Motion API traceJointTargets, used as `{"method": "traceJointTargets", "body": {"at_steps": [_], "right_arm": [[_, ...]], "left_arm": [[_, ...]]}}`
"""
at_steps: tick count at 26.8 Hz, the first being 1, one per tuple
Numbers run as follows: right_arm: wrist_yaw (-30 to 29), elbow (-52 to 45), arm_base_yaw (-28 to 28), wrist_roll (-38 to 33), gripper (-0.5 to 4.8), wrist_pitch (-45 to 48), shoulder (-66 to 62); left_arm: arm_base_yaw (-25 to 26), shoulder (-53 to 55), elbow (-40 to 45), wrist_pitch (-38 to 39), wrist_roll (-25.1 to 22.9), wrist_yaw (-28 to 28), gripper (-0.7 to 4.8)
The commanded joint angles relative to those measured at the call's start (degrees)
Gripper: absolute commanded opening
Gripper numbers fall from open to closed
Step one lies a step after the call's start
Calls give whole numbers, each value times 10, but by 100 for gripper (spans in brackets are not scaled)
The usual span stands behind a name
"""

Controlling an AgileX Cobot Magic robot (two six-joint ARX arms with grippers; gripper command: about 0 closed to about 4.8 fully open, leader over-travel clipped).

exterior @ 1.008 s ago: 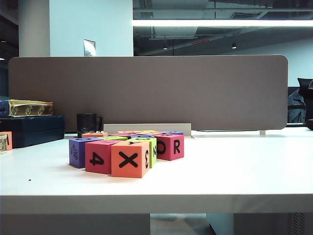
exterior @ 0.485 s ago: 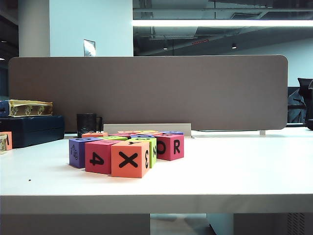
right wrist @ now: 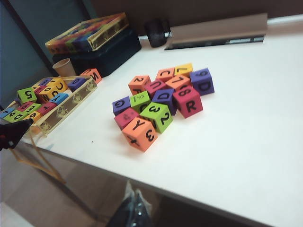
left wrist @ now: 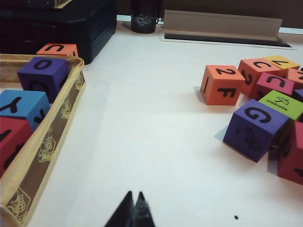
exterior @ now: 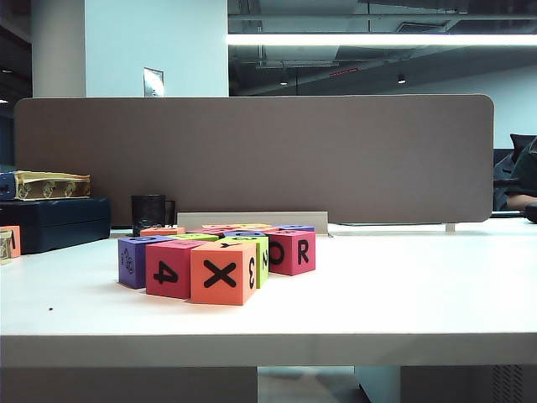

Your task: Select the appropriate blocks from the scattered letter blocks on the table and arrange them in a row to spell out "23".

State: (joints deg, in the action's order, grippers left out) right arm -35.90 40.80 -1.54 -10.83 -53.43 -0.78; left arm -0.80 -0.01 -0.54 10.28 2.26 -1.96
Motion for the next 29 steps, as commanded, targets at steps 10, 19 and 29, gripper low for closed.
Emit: {"method": "traceJointTargets", "body": {"at_steps": [10, 19, 29], "right_arm": [[-48, 5, 0, -1, -1, 12, 6], [-48, 5, 0, -1, -1, 12, 6], [-48, 5, 0, -1, -1, 15, 6]], "left_arm": [[1, 0, -3, -1, 137, -66, -6], [1, 7, -119, 9, 174, -118, -6], [1, 171, -274, 64, 109, -160, -6]]}}
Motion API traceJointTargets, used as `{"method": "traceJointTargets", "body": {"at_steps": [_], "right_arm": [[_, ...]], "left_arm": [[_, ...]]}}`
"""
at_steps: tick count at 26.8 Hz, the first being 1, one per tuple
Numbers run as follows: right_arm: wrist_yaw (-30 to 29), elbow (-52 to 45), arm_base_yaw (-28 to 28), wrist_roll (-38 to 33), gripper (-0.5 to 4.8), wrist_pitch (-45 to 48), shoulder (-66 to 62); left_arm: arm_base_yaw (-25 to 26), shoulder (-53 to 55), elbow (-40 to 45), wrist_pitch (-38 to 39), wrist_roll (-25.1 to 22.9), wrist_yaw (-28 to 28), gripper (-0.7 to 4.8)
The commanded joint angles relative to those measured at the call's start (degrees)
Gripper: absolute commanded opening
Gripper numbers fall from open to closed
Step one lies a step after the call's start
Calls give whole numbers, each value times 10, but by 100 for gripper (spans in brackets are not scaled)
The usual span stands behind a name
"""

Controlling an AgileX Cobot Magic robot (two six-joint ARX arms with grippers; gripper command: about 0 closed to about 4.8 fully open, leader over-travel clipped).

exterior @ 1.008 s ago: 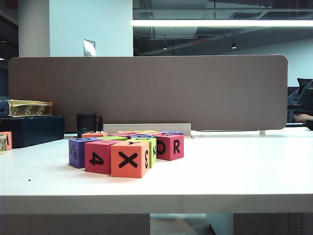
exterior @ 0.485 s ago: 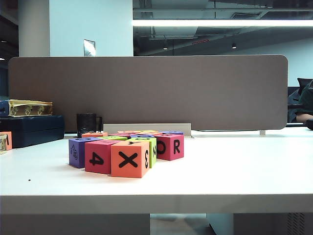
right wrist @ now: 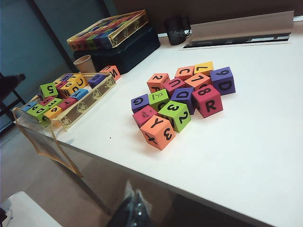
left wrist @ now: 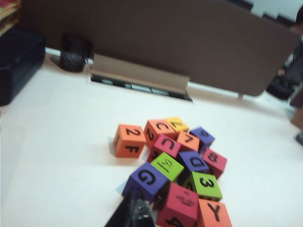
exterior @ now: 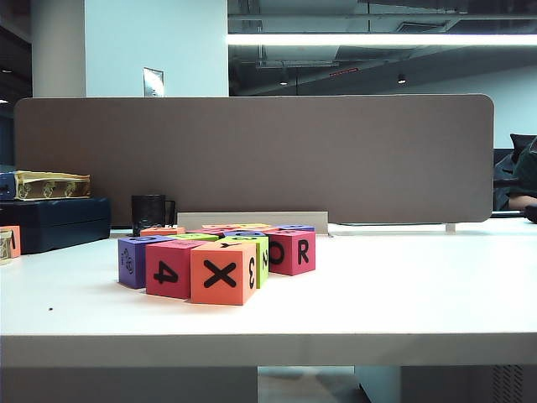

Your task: Select the appropriate blocks from the scattered letter blocks on the table and arrange them in a row to spell out "23".

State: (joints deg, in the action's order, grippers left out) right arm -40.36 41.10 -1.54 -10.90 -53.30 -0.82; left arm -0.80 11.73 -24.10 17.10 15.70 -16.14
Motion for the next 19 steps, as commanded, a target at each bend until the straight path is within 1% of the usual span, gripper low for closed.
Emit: {"method": "traceJointTargets", "body": {"at_steps": [1, 5, 7, 9, 13, 14, 19], "right_arm": [[-3, 2, 0, 0, -1, 15, 6], [-3, 2, 0, 0, -1, 24, 6], [-3, 2, 0, 0, -1, 30, 6], [-3, 2, 0, 0, -1, 35, 6], [-3, 2, -1, 0, -1, 35, 6], [-3, 2, -1, 0, -1, 35, 6], [-2, 2, -1, 0, -1, 35, 6]], "left_arm": [[1, 77, -54, -4, -33, -20, -6], [1, 191, -124, -4, -71, -21, -6], [1, 248, -156, -2, -80, -22, -6], [0, 367, -229, 12, -96, -23, -6], [-1, 486, -303, 17, -99, -34, -6], [-1, 532, -332, 18, -99, -34, -6], [-23, 632, -400, 24, -98, -49, -5]]}}
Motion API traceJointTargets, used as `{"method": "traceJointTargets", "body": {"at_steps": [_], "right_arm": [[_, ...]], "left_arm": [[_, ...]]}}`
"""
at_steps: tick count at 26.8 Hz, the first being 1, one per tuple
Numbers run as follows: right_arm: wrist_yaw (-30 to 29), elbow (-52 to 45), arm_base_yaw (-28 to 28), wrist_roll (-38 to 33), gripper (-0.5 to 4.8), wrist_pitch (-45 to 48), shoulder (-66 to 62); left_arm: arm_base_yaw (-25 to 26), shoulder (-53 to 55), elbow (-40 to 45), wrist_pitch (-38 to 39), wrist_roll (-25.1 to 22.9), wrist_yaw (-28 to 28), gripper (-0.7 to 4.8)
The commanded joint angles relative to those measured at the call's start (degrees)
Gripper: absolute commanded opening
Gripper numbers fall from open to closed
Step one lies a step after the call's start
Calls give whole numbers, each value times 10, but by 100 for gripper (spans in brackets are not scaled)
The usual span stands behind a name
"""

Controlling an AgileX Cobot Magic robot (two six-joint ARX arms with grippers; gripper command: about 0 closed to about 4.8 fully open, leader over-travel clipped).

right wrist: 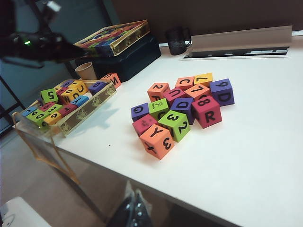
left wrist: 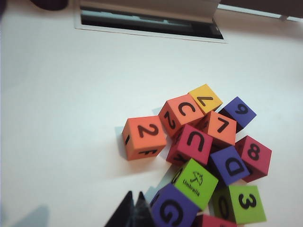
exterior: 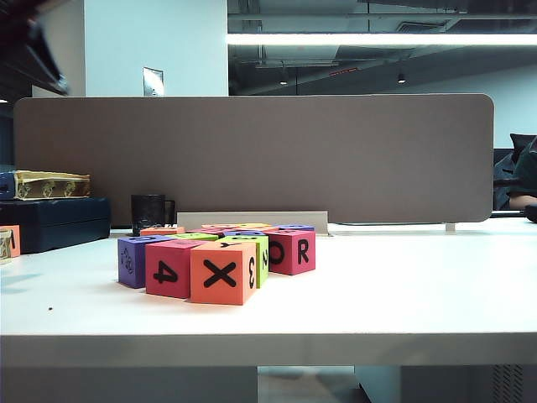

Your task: Select the appropriate blocks from the scattered letter blocks on the table and arrange them in a row to spell out "23".

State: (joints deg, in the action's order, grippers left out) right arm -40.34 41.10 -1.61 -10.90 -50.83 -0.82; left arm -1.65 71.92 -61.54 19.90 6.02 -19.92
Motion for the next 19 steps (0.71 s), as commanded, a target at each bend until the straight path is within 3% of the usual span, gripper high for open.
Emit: {"method": "traceJointTargets", "body": {"at_steps": [1, 6, 7, 14, 15, 17, 19], "right_arm": [[-3, 2, 0, 0, -1, 10, 6], [-3, 2, 0, 0, -1, 10, 6], [-3, 2, 0, 0, -1, 10, 6], [-5, 2, 0, 0, -1, 25, 6], [-5, 2, 0, 0, -1, 30, 6], [-5, 2, 0, 0, -1, 32, 6], [-5, 2, 0, 0, -1, 32, 6]], "left_arm": [[-19, 49, -38, -5, -7, -10, -5], [-52, 115, -83, -4, -54, 1, 6], [-58, 130, -94, -4, -56, 7, 31], [-83, 218, -150, -5, -56, 13, 43], [-88, 231, -157, -5, -56, 15, 84], [-98, 265, -168, -9, -56, 37, 274], [-101, 278, -168, -13, -56, 55, 321]]}}
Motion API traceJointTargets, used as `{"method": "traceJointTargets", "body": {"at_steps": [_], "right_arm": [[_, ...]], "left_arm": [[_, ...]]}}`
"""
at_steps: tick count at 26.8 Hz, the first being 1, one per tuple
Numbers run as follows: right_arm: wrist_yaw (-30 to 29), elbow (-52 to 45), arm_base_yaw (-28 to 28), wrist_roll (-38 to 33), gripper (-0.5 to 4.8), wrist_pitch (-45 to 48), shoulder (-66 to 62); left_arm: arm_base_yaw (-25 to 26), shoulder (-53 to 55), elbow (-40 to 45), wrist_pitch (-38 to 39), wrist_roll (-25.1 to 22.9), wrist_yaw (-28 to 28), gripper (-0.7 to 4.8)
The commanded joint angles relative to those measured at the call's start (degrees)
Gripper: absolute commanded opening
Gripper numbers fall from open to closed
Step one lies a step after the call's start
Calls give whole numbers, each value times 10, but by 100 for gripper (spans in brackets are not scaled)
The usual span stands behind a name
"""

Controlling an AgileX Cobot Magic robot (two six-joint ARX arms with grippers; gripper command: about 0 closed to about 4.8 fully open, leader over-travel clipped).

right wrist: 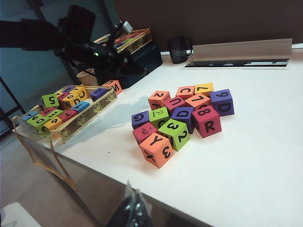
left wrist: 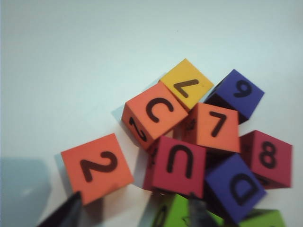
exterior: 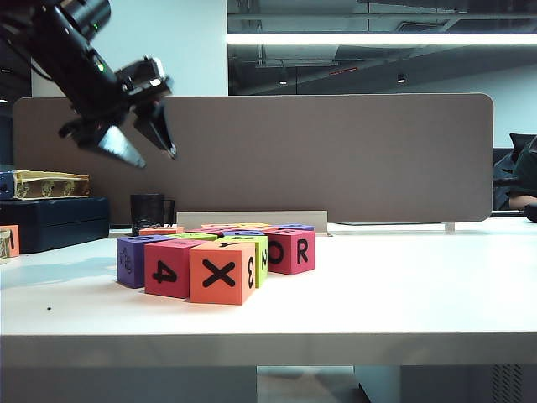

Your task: Select the appropriate blocks from the scattered letter blocks on the table and arrange them in a row to spell out "23".

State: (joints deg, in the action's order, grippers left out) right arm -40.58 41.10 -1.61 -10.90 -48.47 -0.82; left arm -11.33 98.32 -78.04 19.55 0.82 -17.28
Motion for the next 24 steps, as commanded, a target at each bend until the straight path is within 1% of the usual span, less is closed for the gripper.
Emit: {"method": "traceJointTargets", "body": {"at_steps": [1, 3, 5, 10, 12, 13, 24], "right_arm": [[-3, 2, 0, 0, -1, 8, 6], [-2, 2, 0, 0, -1, 7, 6], [-2, 2, 0, 0, -1, 7, 6], [0, 2, 0, 4, -1, 7, 6], [5, 2, 0, 5, -1, 7, 6], [7, 2, 0, 5, -1, 7, 6], [10, 2, 0, 5, -1, 7, 6]], "left_arm": [[-4, 20, -3, -12, -4, 42, 320], [-4, 36, -3, -19, -4, 60, 320], [-4, 45, -3, -26, -3, 62, 320], [-4, 71, -3, -47, 15, 61, 325], [-4, 80, -3, -51, 16, 61, 351], [-4, 84, -3, -52, 16, 61, 355], [-8, 119, -3, -81, 16, 61, 355]]}}
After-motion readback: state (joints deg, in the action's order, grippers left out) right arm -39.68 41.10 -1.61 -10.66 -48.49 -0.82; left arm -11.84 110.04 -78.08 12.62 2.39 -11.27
